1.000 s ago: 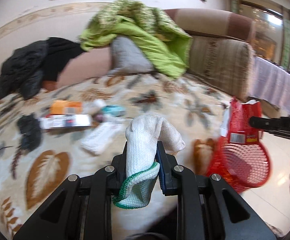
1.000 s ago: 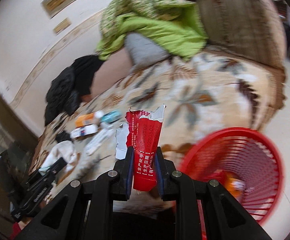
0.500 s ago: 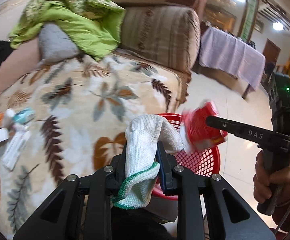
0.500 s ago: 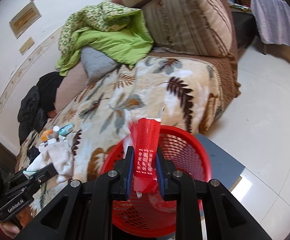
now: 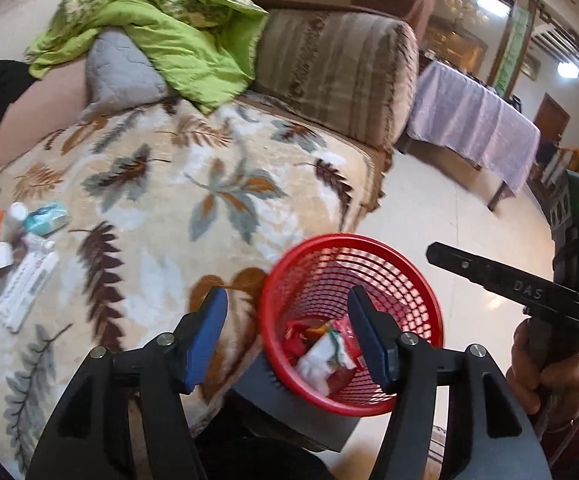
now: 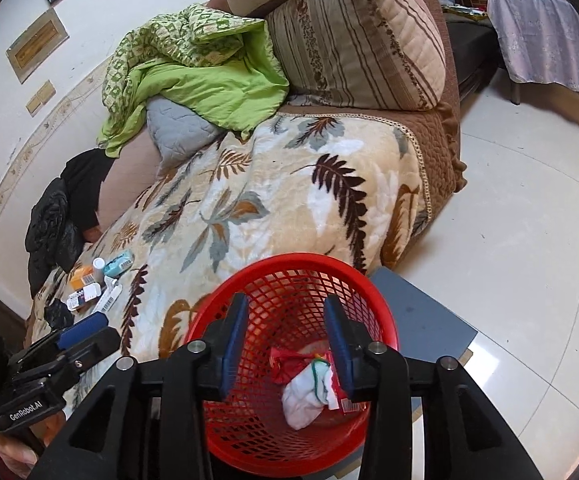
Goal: Collect trash
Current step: 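Drop the red box and white sock into the red basket from both tools, then grasp the black plastic bag with the left tool, then grasp the white medicine box with the right tool while the left tool holds the black bag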
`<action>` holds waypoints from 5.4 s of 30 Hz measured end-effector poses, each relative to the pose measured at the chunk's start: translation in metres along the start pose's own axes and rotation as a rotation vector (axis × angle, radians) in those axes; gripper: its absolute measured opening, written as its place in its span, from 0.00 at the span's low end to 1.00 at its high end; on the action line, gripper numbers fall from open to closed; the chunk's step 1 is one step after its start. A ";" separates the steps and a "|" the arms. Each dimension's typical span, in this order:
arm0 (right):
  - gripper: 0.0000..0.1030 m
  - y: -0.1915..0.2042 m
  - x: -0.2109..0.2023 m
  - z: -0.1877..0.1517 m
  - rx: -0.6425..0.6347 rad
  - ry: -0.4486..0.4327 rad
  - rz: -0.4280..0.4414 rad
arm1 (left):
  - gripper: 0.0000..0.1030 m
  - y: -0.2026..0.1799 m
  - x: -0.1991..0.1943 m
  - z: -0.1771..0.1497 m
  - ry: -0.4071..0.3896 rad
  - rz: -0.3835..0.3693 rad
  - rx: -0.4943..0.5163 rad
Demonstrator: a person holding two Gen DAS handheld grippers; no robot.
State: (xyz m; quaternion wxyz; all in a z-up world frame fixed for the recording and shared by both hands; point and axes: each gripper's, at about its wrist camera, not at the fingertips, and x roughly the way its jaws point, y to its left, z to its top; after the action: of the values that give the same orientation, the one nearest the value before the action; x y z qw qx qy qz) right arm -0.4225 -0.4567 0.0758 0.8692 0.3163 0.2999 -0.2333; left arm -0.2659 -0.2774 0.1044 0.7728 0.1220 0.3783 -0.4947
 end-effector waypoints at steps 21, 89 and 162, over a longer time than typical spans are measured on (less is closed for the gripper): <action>0.58 0.147 0.039 -0.030 -0.243 0.091 0.179 | 0.66 0.126 -0.073 -0.049 -0.103 0.238 -0.182; 0.20 0.357 0.237 -0.051 -0.396 0.280 0.248 | 0.37 0.372 -0.127 -0.056 -0.283 0.634 -0.564; 0.13 0.313 0.096 -0.070 -0.497 0.004 0.393 | 0.37 0.199 -0.136 -0.095 -0.310 0.761 -0.256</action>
State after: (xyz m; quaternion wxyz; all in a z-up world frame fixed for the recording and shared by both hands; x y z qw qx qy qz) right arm -0.1939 -0.2133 0.0967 0.9478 0.1464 0.2825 0.0200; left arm -0.1695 -0.0370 0.0982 0.9569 0.0801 0.2440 -0.1357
